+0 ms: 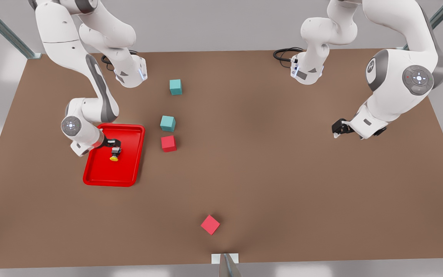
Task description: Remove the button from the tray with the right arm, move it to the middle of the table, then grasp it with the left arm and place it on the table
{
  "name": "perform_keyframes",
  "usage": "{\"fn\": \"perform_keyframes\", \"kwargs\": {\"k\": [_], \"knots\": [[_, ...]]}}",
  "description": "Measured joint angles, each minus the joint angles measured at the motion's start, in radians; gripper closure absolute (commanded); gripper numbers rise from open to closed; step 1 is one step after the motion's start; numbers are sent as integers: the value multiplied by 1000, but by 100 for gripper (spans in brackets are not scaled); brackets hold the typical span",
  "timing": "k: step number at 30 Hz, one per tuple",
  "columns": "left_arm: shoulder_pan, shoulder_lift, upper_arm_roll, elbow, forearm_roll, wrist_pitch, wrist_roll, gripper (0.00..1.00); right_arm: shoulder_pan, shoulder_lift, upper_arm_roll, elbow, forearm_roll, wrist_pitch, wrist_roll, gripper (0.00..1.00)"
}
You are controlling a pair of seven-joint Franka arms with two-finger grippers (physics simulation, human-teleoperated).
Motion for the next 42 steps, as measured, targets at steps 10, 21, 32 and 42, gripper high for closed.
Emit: {"fn": "perform_keyframes", "kwargs": {"k": [10,21,32,42], "knots": [[4,10,0,0,0,1,0,0,12,45,0,-76,2,281,33,0],[6,26,0,-2,0,2,0,0,-14,121,-1,-99,3,343,85,0],[9,34,0,-2,-1,3,0,0,-16,133,-2,-124,3,352,122,3],[9,34,0,-2,-2,3,0,0,-14,143,1,-119,11,354,130,63]]}}
